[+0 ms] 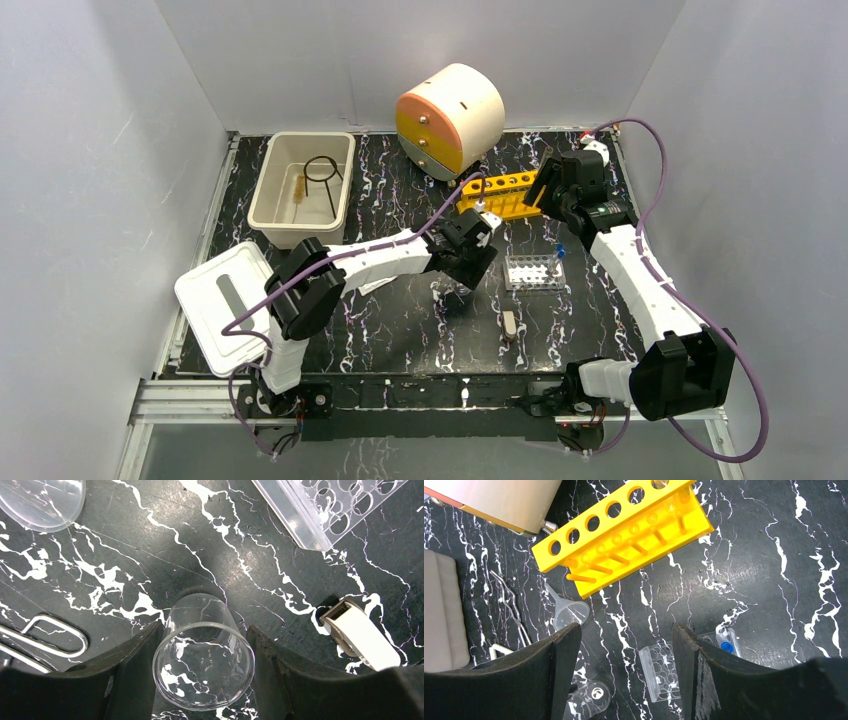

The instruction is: Organize the chemistry lab equipment

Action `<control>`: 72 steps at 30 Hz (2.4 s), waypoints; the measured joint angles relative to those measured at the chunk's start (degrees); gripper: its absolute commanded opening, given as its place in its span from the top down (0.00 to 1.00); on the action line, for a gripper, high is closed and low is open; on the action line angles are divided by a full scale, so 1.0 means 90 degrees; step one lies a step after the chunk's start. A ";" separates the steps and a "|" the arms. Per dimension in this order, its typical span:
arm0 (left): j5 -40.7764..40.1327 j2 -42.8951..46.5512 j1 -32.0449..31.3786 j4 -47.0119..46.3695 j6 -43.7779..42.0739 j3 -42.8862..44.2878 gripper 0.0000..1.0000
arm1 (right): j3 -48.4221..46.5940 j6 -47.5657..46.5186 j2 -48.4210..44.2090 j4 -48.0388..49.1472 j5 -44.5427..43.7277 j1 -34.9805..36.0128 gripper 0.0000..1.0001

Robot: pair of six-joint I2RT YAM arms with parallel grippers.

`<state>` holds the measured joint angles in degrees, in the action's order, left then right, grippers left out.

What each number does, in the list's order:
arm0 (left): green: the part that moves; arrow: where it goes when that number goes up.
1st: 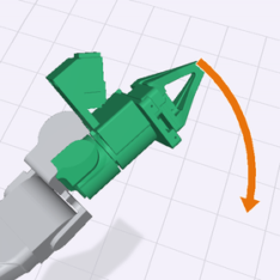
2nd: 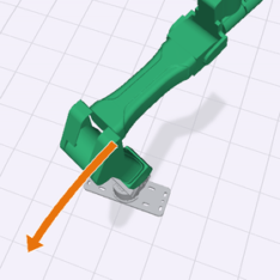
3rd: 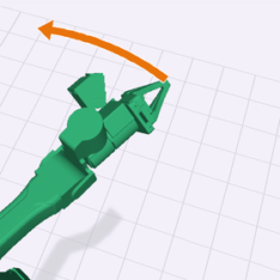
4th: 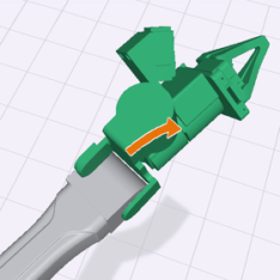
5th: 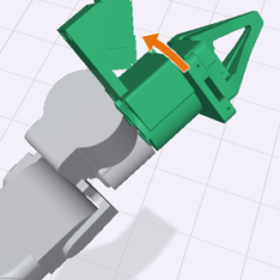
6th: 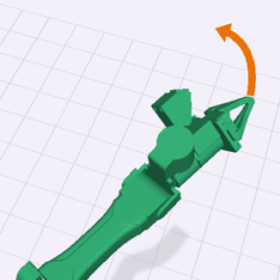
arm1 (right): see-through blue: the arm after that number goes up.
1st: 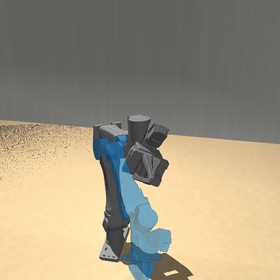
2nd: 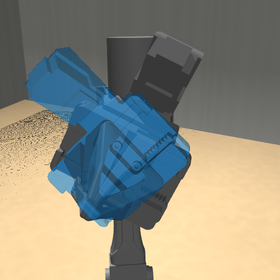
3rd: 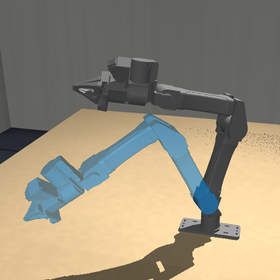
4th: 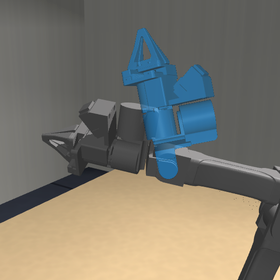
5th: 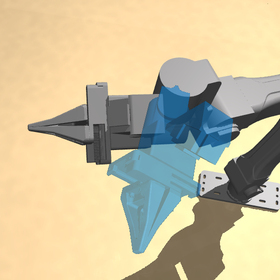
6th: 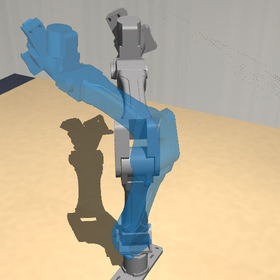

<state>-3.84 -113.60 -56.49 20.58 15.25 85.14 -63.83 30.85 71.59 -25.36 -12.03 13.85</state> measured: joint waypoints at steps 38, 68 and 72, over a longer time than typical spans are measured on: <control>-0.0991 0.2378 0.4830 0.1258 -0.0255 0.0804 0.56 | 0.0000 -0.0022 0.0238 0.0134 0.0073 0.0000 0.26; 0.0124 0.1280 0.5306 0.0959 0.0119 -0.0612 0.59 | -0.0362 -0.0117 0.0920 0.0219 0.0049 0.0000 0.26; 0.0389 0.1071 0.5306 0.0891 0.0223 -0.0576 0.59 | -0.0359 -0.0117 0.0920 0.0219 0.0058 0.0000 0.26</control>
<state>-0.34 -103.96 -8.73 28.60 17.26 79.96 -67.07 29.80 79.88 -23.40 -11.51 13.85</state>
